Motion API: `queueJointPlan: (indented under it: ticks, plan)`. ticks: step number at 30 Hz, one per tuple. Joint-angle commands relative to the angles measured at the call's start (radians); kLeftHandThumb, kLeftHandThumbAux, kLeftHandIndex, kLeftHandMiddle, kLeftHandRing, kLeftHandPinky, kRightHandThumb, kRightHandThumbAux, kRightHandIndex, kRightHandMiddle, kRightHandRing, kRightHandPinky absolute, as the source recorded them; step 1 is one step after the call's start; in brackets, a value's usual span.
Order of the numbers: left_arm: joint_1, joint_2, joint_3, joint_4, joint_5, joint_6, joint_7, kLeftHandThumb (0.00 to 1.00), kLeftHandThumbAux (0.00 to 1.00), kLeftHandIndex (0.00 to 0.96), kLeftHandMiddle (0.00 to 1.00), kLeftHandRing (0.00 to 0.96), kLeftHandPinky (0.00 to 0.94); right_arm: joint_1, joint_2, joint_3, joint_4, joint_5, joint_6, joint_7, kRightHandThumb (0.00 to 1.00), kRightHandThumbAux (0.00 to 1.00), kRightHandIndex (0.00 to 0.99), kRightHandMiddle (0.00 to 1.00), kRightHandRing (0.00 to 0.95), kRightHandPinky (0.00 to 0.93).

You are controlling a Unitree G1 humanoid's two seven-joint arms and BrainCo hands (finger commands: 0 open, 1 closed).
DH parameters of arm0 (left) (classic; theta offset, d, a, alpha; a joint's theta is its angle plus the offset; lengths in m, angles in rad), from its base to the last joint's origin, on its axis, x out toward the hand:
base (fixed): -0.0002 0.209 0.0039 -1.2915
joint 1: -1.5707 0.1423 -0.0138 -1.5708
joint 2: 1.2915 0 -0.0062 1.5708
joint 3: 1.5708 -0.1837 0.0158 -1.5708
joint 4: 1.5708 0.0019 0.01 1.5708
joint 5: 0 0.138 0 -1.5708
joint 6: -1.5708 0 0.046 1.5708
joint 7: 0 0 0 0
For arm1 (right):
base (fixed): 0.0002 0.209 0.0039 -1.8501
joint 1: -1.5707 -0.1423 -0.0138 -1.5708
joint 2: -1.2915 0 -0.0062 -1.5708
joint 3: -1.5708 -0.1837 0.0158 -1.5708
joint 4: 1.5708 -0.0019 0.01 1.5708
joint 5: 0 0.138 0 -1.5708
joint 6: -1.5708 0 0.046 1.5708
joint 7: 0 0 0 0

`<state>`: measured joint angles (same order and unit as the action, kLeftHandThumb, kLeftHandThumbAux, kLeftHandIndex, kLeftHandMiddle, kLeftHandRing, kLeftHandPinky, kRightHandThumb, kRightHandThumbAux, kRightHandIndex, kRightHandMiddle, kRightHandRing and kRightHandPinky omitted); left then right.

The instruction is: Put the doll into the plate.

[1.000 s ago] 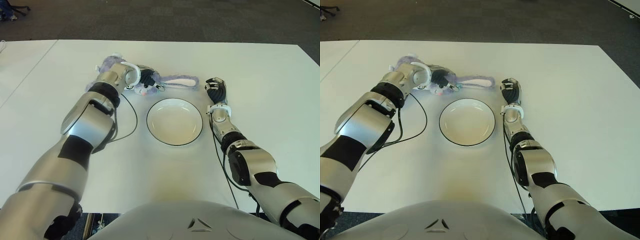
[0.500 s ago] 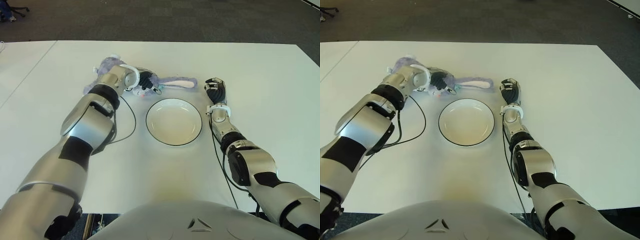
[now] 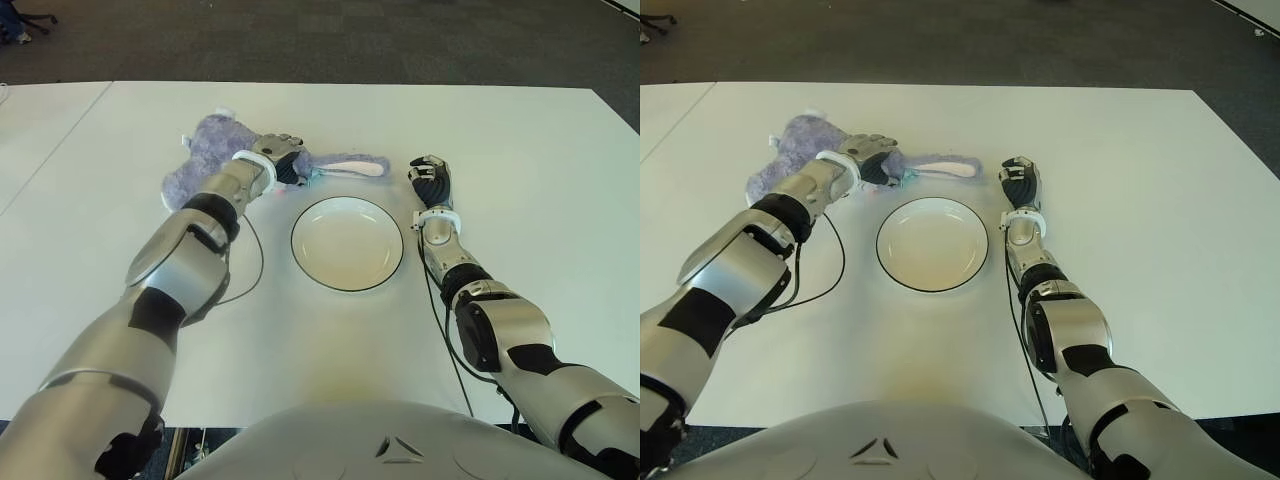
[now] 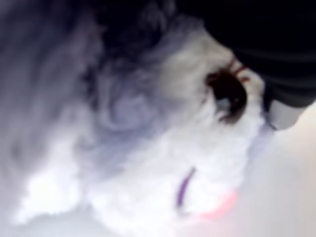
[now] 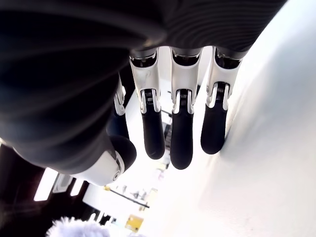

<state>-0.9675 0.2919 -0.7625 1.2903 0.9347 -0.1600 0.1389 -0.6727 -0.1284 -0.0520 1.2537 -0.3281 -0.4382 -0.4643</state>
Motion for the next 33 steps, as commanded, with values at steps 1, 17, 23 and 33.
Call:
queueJointPlan:
  ticks: [1, 17, 23, 33]
  plan:
    - [0.165, -0.004, -0.133, 0.110, 0.129, 0.116, 0.044, 0.804, 0.400, 0.128, 0.000, 0.000, 0.047, 0.188, 0.024, 0.003, 0.121, 0.003, 0.107, 0.028, 0.689, 0.736, 0.402, 0.324, 0.368, 0.379]
    - [0.161, 0.012, -0.221, 0.126, 0.179, 0.218, 0.208, 0.990, 0.689, 0.091, 0.000, 0.176, 0.403, 0.193, 0.026, -0.017, 0.117, 0.030, 0.096, 0.042, 0.690, 0.736, 0.402, 0.327, 0.364, 0.369]
    - [0.173, 0.012, -0.231, 0.132, 0.175, 0.238, 0.218, 1.000, 0.707, 0.300, 0.196, 0.334, 0.463, 0.195, 0.028, -0.032, 0.117, 0.048, 0.085, 0.063, 0.692, 0.735, 0.403, 0.335, 0.366, 0.365]
    - [0.163, -0.008, -0.089, 0.123, 0.034, 0.236, 0.189, 1.000, 0.626, 0.629, 0.454, 0.513, 0.820, 0.203, 0.026, -0.032, 0.116, 0.048, 0.075, 0.061, 0.690, 0.736, 0.402, 0.331, 0.361, 0.374]
